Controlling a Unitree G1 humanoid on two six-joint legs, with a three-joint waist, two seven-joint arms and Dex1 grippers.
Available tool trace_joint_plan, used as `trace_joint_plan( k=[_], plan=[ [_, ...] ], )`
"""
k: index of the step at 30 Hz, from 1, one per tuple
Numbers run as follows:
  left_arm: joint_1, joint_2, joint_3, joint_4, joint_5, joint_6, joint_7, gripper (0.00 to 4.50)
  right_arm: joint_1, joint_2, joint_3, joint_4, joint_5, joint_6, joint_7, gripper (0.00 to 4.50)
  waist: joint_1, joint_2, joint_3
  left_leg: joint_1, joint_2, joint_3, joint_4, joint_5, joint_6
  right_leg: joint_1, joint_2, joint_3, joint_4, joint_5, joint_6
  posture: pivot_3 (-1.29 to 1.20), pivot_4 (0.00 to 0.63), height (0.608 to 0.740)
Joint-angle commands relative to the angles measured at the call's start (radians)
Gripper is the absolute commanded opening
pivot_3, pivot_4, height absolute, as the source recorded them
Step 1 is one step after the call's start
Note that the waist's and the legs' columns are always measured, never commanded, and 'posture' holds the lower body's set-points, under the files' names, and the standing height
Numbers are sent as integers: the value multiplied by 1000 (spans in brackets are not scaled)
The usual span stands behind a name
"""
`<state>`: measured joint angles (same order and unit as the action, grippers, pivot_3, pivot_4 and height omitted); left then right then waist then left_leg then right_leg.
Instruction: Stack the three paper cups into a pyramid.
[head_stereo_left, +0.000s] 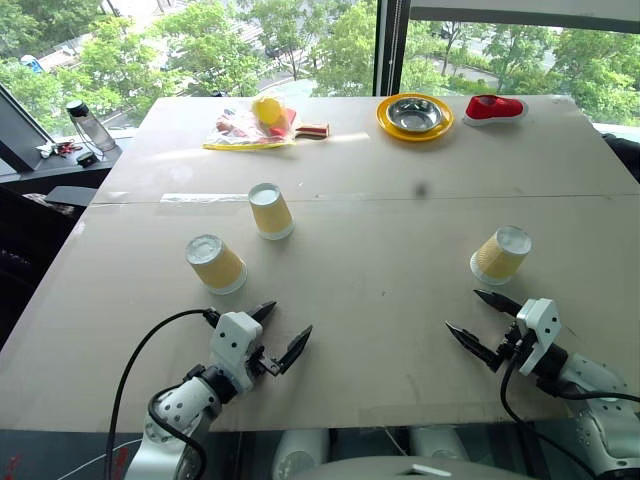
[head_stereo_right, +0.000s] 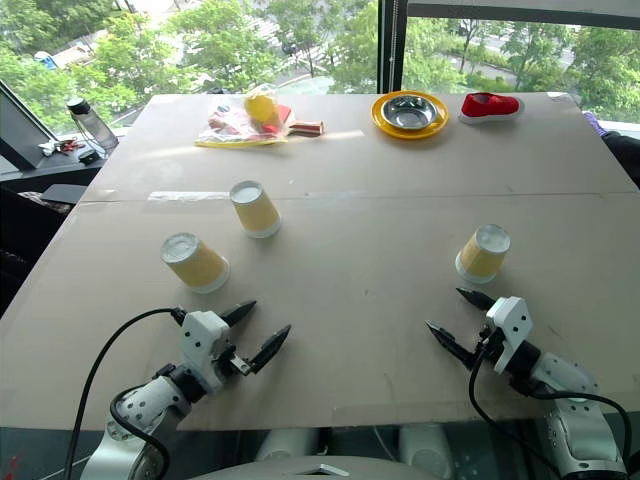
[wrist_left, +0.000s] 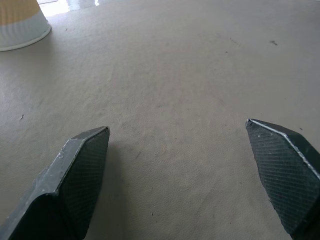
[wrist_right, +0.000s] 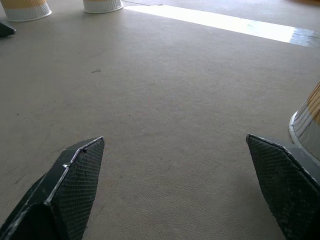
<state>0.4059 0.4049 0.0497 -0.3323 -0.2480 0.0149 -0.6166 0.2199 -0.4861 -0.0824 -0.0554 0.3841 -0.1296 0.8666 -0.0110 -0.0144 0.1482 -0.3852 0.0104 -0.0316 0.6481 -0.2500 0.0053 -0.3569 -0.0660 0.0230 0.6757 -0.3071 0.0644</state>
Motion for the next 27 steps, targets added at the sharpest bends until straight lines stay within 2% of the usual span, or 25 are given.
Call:
trace_joint_plan(
  k=[1, 7, 20, 27],
  plan=[
    [-1, 5, -5, 0, -8, 7, -9, 4477, 5, 17, -8, -33, 18, -9, -2, 4500, 0, 0, 0, 0, 0, 0, 0, 0, 0, 0, 0, 0, 0, 0, 0, 0, 150, 740],
    [-15, 20, -6, -63, -28, 55, -8, 4477, 28, 43, 4, -80, 11, -2, -22, 4500, 1, 1, 0, -1, 0, -1, 0, 0, 0, 0, -1, 1, -2, 0, 0, 0, 150, 740],
    [-15, 34, 16, -70, -55, 62, -26, 4477, 35, 42, 11, -128, 16, 15, -27, 4500, 1, 1, 1, -2, 0, -1, -5, -1, 1, 0, -2, 1, -8, 0, 0, 0, 150, 740],
    [45, 53, 53, -28, -81, -67, -109, 4477, 42, 40, 14, -144, 22, -2, -6, 4500, -1, 1, 1, -4, 0, -1, -7, -1, 1, 0, -2, 1, -12, 0, 0, 0, 150, 740]
  ],
)
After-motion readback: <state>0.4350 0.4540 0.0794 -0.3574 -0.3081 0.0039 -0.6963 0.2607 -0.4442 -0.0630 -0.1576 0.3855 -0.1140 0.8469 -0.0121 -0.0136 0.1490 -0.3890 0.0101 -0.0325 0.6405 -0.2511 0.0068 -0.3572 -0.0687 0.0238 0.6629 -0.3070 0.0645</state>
